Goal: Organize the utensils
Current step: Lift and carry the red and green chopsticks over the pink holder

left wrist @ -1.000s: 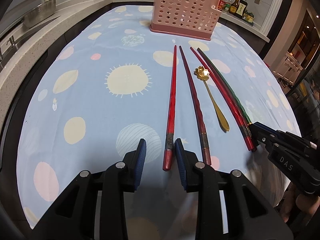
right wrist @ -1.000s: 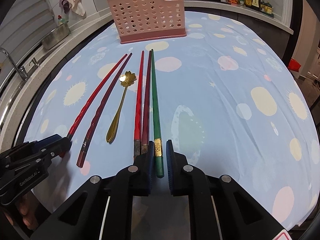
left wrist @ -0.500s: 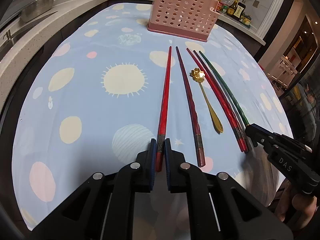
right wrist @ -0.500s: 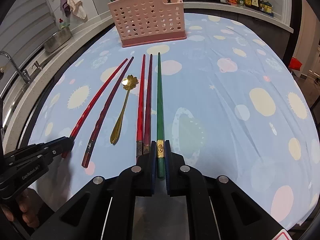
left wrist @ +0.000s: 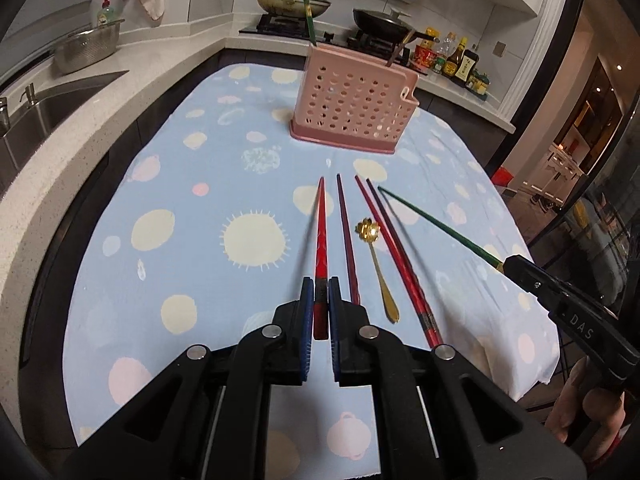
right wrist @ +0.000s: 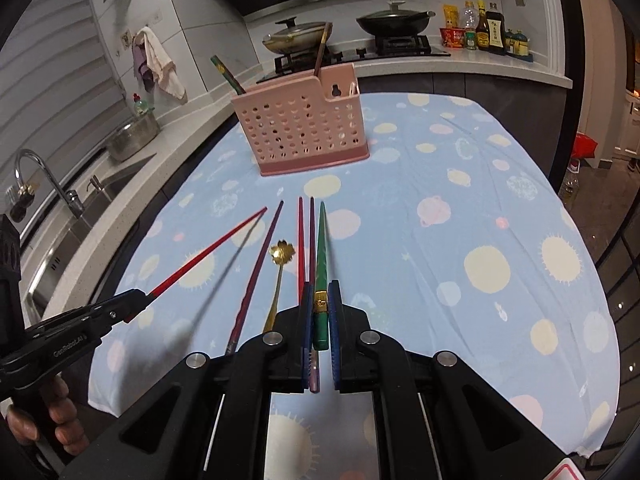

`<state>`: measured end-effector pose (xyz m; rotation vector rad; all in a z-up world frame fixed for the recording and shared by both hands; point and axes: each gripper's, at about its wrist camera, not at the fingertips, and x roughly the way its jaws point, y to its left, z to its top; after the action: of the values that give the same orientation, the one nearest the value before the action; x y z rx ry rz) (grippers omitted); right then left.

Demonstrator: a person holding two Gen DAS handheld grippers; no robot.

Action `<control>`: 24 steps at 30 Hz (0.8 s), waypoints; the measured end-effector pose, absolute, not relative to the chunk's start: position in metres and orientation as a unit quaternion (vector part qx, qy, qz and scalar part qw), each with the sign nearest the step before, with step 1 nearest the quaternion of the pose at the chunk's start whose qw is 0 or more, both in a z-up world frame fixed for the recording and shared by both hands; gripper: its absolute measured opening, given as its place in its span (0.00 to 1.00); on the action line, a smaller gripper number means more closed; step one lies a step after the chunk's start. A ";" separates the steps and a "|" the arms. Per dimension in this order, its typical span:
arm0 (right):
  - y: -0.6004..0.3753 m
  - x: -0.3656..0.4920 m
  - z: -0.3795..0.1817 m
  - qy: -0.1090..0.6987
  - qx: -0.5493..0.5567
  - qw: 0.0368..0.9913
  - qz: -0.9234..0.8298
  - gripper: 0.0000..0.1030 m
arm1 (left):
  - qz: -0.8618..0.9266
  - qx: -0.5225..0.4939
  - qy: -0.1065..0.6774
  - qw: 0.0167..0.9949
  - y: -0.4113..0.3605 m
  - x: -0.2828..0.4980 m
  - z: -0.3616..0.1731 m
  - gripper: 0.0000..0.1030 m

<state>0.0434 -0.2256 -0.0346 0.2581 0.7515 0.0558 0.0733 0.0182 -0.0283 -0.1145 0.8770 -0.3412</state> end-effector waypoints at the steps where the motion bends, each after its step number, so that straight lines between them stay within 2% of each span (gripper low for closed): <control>1: -0.227 0.044 -0.028 0.359 0.127 0.924 0.027 0.07 | -0.165 -0.058 0.415 0.893 0.019 0.074 -0.021 0.07; 13: -0.239 0.064 0.025 0.301 0.147 0.941 0.034 0.06 | -0.170 -0.074 0.349 0.919 0.025 0.092 0.038 0.07; 24: -0.252 0.098 0.060 0.265 0.152 0.952 0.031 0.06 | -0.164 -0.071 0.308 0.934 0.026 0.140 0.076 0.07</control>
<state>0.0978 -0.2517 0.0604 0.3082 0.5383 0.0623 0.1396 0.0256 0.0755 -0.1457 0.6295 -0.3353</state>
